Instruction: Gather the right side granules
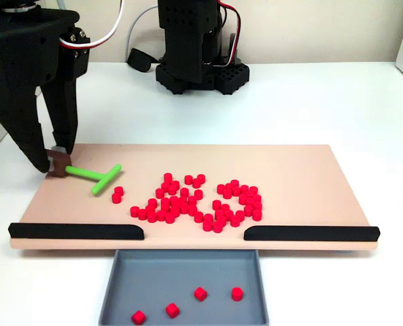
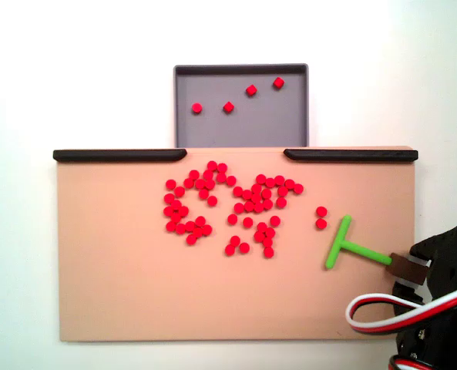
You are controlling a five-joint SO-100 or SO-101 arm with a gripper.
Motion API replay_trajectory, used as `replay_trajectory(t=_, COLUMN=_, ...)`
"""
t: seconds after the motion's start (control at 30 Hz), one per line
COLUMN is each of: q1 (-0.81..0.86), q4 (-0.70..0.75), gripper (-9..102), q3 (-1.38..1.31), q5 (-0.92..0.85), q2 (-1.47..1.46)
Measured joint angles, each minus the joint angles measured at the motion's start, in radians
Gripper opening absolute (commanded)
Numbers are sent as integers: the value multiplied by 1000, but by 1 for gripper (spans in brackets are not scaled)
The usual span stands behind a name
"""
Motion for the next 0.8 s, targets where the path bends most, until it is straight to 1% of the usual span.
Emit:
replay_trajectory(t=0.2, q1=-23, q4=-5, gripper=0, q3=-29, q5=0, q2=-32)
replay_trajectory(t=0.8, q1=-23, q4=0, gripper=0, q3=-57, q5=0, q2=-57)
